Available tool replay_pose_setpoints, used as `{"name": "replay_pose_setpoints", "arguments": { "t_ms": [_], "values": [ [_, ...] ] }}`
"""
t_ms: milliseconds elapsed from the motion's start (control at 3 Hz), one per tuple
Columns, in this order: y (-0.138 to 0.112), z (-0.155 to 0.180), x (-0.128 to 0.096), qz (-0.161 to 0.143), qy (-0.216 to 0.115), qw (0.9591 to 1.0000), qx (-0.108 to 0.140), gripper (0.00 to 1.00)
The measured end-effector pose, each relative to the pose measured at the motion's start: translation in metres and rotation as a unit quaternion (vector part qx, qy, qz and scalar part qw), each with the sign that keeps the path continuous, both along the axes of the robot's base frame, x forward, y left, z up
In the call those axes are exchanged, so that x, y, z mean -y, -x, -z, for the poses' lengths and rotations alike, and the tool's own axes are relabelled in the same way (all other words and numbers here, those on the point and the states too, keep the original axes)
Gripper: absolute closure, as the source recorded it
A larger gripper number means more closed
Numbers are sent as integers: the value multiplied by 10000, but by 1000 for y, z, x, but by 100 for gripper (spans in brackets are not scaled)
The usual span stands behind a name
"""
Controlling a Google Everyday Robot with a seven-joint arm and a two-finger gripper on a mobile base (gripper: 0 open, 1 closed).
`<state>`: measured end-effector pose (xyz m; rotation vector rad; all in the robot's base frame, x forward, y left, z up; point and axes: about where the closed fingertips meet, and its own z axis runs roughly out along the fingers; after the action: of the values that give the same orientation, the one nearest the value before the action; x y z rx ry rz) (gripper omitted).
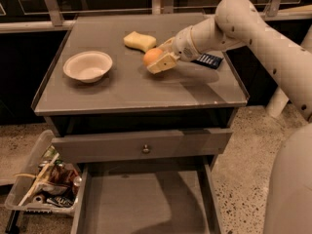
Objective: Place orange into middle drawer
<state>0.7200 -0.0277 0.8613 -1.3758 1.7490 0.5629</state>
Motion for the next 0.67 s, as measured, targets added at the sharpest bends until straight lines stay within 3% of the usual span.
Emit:
{"name": "replay_pose_setpoints", "arguments": {
  "t_ms": [667],
  "values": [
    [49,-36,28,-60,80,9997,220,100]
  ]
}}
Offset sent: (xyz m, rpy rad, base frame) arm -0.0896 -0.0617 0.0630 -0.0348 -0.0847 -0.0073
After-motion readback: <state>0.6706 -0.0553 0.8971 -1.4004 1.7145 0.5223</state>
